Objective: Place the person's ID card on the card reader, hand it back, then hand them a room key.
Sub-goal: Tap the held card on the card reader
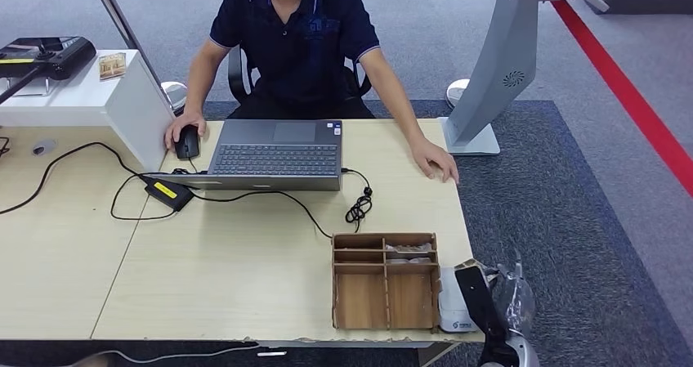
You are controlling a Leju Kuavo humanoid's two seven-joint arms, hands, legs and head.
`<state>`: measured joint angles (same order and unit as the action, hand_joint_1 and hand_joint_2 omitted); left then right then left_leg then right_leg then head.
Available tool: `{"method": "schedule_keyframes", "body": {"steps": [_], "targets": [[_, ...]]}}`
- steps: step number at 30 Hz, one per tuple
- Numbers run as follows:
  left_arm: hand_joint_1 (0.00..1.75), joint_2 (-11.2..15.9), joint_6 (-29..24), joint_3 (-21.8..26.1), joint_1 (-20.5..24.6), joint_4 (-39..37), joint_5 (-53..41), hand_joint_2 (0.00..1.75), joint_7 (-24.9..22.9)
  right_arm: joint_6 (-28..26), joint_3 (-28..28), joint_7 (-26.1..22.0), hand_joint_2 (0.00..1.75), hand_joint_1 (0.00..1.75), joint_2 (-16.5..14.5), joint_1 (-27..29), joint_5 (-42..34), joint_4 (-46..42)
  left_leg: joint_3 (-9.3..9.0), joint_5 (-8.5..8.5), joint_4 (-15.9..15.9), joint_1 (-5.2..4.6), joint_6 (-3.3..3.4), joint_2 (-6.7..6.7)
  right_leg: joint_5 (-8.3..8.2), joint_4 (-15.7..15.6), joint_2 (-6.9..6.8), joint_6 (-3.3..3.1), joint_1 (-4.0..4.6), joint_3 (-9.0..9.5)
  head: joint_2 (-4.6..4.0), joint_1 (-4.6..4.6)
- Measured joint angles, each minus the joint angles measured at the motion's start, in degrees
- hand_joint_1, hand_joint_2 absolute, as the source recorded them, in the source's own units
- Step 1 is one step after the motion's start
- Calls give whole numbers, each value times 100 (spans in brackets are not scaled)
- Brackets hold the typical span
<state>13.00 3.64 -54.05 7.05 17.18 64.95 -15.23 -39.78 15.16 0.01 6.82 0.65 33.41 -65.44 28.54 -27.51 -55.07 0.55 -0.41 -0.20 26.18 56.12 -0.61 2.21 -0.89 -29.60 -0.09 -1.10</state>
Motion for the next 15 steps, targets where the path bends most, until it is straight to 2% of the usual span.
{"method": "schedule_keyframes", "body": {"steps": [8, 15], "targets": [[0, 0, 2, 0, 0, 0, -16, 0, 0, -7, -177, -190, 175, 175, -93, -31, 420, -45, 0, 0, 0, 0, 0, 0, 0, 1, 0, 0, 0, 1, 1, -1], [0, 2, 50, 0, -1, 0, -69, 0, 0, -10, -428, -116, 175, 175, -181, -31, 851, -832, 0, 0, 0, 0, 0, 0, 0, 2, 0, 0, 0, 2, 1, 0]]}}
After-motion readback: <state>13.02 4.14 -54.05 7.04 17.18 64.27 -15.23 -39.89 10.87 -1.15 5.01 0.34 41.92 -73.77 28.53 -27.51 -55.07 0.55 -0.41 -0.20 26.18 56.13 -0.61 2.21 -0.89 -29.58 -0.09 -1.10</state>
